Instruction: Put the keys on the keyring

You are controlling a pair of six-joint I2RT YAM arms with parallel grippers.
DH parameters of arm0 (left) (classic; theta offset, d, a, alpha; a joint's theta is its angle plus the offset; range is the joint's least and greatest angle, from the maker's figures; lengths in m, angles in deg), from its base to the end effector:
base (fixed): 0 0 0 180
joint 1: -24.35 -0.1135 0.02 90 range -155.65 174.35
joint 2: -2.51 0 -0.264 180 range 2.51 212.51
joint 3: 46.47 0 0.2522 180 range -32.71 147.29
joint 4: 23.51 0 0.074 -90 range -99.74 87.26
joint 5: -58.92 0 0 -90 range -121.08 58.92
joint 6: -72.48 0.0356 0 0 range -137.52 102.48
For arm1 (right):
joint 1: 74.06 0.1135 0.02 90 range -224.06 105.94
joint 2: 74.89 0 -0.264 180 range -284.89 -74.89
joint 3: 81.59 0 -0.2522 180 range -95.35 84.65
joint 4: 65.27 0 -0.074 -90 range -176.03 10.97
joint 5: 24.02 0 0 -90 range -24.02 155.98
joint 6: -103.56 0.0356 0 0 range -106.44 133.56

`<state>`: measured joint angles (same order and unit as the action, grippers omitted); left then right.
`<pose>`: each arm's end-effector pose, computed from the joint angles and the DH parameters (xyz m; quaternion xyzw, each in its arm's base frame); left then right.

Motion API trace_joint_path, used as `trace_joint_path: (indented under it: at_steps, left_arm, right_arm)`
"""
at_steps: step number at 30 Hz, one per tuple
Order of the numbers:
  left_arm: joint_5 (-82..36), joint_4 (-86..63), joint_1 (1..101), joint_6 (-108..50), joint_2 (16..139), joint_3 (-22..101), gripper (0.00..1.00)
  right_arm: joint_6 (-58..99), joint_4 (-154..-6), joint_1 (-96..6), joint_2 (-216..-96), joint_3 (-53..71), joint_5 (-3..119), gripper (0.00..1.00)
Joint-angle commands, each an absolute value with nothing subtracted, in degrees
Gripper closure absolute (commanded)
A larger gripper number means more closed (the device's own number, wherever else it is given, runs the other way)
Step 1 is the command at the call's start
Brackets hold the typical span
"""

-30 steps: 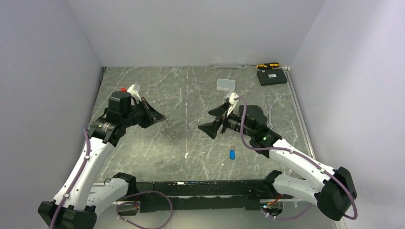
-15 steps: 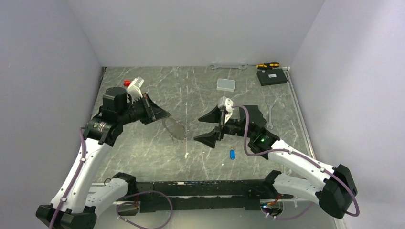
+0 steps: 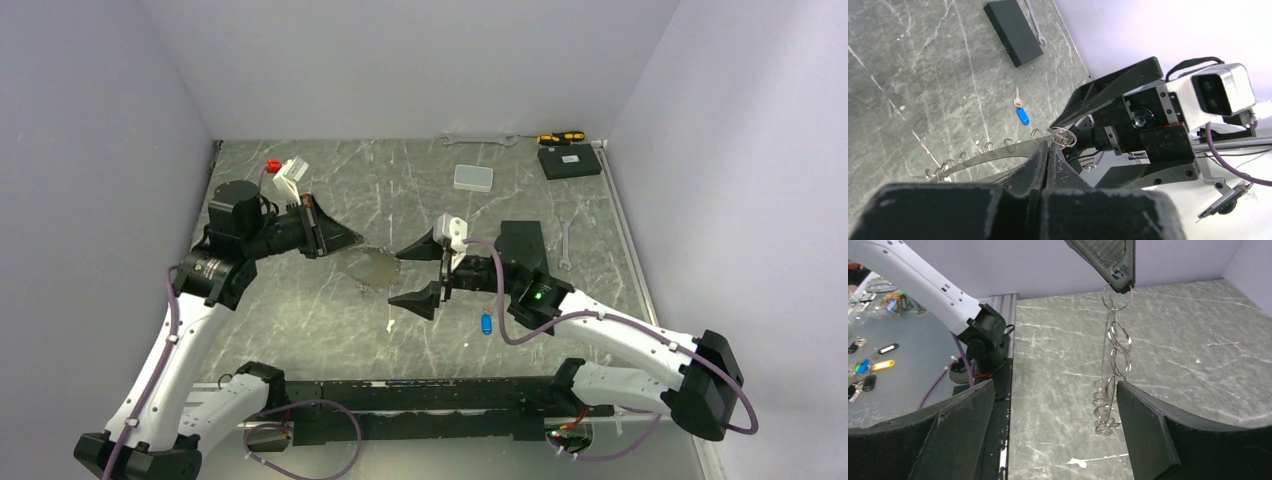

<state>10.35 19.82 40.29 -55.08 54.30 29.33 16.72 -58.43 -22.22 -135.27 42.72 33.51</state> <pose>0.1686 -0.0727 0.3902 0.0579 0.7878 -0.5012 0.3533 0.1362 0.2043 0.3263 -0.4580 0.5239 0.4913 0.5238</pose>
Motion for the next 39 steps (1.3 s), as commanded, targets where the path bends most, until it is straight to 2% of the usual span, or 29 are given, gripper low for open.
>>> trace_joint_path:
  at_steps: [1, 6, 9, 14, 18, 21, 23, 26, 33, 36, 39]
  left_arm:
    - [14.77, 14.37, 40.25, -54.77, 52.83, 29.81, 1.0]
    - [15.9, 14.13, 40.25, -54.69, 53.11, 29.75, 1.0]
    - [14.6, 15.08, 40.26, -55.06, 53.88, 30.22, 1.0]
    - [9.57, 20.85, 40.26, -59.78, 56.38, 32.81, 1.0]
    - [9.82, 21.51, 40.26, -63.75, 57.32, 32.42, 1.0]
    - [9.52, 22.35, 40.26, -64.01, 57.06, 31.82, 1.0]
    - [10.04, 21.59, 40.26, -64.05, 56.79, 31.09, 1.0]
    - [11.56, 19.54, 40.26, -63.08, 56.08, 30.13, 1.0]
    - [14.53, 13.92, 40.26, -61.97, 54.2, 27.68, 1.0]
    - [15.69, 12.33, 40.26, -62.03, 53.82, 27.21, 1.0]
    - [15.8, 11.58, 40.26, -61.99, 53.27, 26.99, 1.0]
  right_arm:
    - [14.24, -55.9, -21.38, -136.7, 39.29, 36.49, 0.05]
    - [12.26, -55.94, -20.97, -137.34, 38.33, 39.53, 0.06]
    - [11.87, -55.65, -20.97, -137.82, 38.14, 40.74, 0.1]
    - [11.77, -54.71, -20.97, -140.1, 37.21, 41.96, 0.29]
    - [11.8, -52.86, -20.97, -142.58, 36.53, 42.13, 0.35]
    - [11.66, -52.41, -20.97, -144.27, 35.7, 41.64, 0.45]
    - [11.54, -52.77, -20.9, -144.96, 35.23, 41.25, 0.47]
    - [10.87, -53.33, -20.97, -144.56, 35.73, 41.71, 0.48]
    - [10.33, -52.42, -20.97, -141.88, 40.43, 42.94, 0.3]
    - [11.01, -52.73, -20.97, -142.33, 40.7, 42.55, 0.29]
    - [11.5, -52.81, -20.96, -142.89, 40.54, 42.33, 0.34]
